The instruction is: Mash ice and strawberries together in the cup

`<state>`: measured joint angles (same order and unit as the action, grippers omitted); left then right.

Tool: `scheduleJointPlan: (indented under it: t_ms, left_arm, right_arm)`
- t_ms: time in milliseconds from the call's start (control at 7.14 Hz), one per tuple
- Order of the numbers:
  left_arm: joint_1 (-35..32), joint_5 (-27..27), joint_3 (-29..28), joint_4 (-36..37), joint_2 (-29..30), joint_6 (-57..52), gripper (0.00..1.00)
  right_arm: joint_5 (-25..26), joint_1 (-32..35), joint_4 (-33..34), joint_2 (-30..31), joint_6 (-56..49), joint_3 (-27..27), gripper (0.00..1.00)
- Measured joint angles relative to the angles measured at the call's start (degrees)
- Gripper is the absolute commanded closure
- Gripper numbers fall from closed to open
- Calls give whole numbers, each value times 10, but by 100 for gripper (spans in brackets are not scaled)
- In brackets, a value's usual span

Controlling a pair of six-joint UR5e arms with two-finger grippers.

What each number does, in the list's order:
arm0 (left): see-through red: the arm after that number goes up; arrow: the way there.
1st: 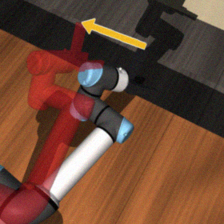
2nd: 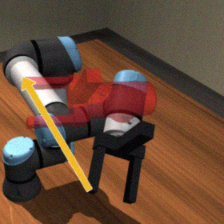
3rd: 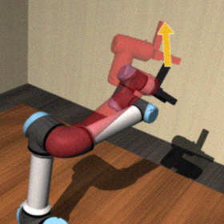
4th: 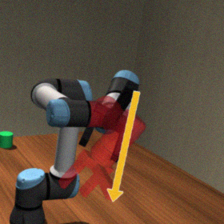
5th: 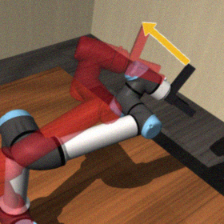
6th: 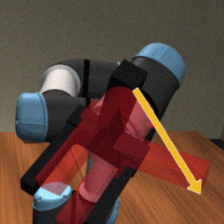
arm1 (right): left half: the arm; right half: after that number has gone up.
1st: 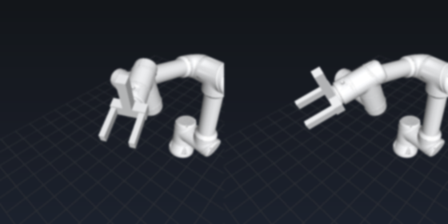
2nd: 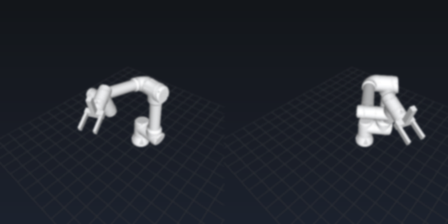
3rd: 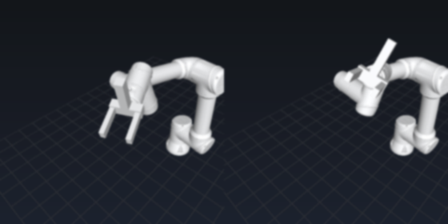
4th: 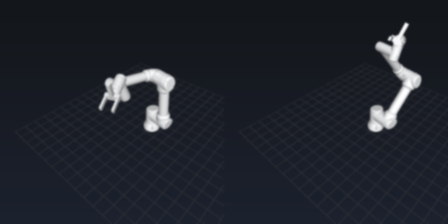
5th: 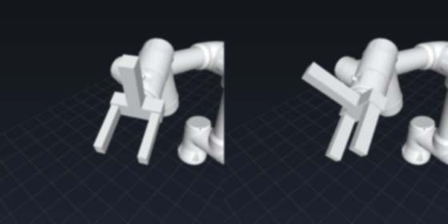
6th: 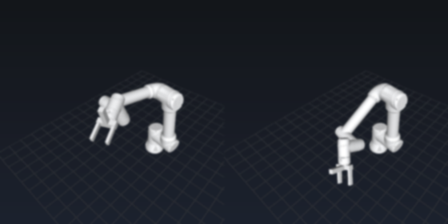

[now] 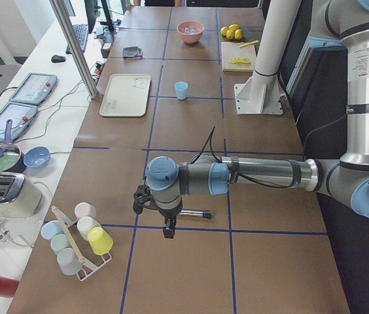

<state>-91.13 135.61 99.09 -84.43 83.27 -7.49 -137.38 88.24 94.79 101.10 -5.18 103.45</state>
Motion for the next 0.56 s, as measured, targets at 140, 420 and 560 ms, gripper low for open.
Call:
scheduleJointPlan:
  t_ms: [140, 420, 560]
  left_arm:
    - [0, 1, 1, 0, -1, 0, 0]
    - [0, 2, 2, 0, -2, -1, 0]
    - [0, 3, 4, 0, -3, -1, 0]
  right_arm:
    - [-6, -11, -16, 0, 0, 2, 0]
    - [-9, -49, -65, 2, 14, 4, 0]
    - [-9, -72, -81, 1, 37, 8, 1]
